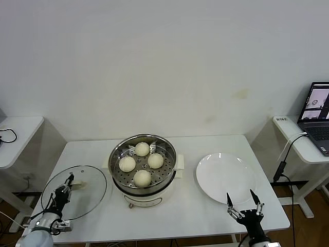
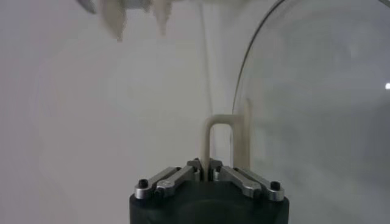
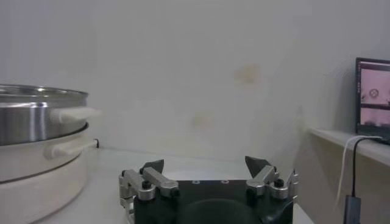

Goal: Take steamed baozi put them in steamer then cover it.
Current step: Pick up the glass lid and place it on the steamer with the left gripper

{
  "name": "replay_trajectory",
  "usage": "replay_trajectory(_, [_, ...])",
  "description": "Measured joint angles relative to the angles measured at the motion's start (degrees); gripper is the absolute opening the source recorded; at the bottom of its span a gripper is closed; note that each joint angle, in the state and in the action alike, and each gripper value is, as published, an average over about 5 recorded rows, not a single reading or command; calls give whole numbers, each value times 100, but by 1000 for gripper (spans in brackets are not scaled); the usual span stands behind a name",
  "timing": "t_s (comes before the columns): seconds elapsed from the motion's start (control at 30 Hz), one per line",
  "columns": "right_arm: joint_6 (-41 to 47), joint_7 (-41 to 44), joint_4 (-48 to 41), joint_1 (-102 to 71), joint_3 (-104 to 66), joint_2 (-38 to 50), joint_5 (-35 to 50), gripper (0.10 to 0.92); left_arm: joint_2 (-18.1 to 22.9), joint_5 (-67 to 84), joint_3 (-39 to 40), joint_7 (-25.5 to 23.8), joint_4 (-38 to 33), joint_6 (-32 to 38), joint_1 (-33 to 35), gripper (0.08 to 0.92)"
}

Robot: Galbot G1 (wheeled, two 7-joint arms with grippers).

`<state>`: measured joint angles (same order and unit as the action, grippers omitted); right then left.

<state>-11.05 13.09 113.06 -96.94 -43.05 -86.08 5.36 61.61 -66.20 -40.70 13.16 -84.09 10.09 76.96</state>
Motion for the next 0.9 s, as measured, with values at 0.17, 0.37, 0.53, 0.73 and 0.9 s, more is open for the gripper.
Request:
replay_trajectory(0.17, [20,8,-4,22,67,50,-5,823,-98,220,-224,-66,-432,-153,269,142])
replay_trajectory(0.37, [45,20,-30,24,85,131,-5,823,-248,551,-572,-343,-1039,-395,589,142])
replay_trajectory(0.53, [57,35,-48,34,100,180,-27,823,-400,911,-810,-652,-1597,-626,793,142])
replay_trajectory(0.73, [54,55,-102,85,97,153,-116,823,-592,1337,-821,-1011,-2315,-942,886,142])
replay_trajectory(0.9, [43,43,-99,80,72,124,-247,823,-797,1507,-491,-1286,-2895,-1283,777,142])
